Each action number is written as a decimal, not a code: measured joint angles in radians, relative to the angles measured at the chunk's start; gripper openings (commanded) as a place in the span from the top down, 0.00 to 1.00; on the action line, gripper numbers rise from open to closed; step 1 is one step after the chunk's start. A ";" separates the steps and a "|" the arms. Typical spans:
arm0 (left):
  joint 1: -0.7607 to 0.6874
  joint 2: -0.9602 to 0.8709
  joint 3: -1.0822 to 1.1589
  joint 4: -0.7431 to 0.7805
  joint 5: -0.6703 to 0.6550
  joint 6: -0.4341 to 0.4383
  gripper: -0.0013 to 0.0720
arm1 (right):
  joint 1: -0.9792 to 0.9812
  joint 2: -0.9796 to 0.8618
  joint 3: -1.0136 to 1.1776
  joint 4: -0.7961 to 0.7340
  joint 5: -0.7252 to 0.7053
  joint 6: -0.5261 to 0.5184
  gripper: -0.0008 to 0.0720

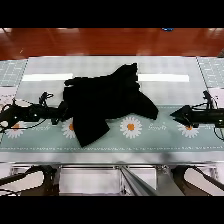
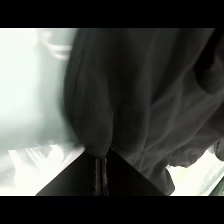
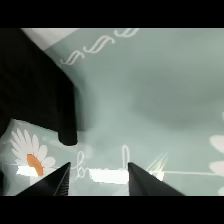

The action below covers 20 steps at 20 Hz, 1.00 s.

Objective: Fold the shirts.

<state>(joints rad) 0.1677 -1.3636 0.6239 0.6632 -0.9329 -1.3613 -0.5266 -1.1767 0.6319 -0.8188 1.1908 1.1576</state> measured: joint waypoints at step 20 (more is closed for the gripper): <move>-0.005 0.007 0.089 0.008 -0.094 0.034 0.96 | 0.381 -0.251 0.148 0.247 -0.180 0.032 0.95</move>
<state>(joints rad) 0.1631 -1.3563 0.7124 0.6716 -1.0267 -1.3273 -0.1452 -1.4273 0.7795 -0.5716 1.0107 1.1900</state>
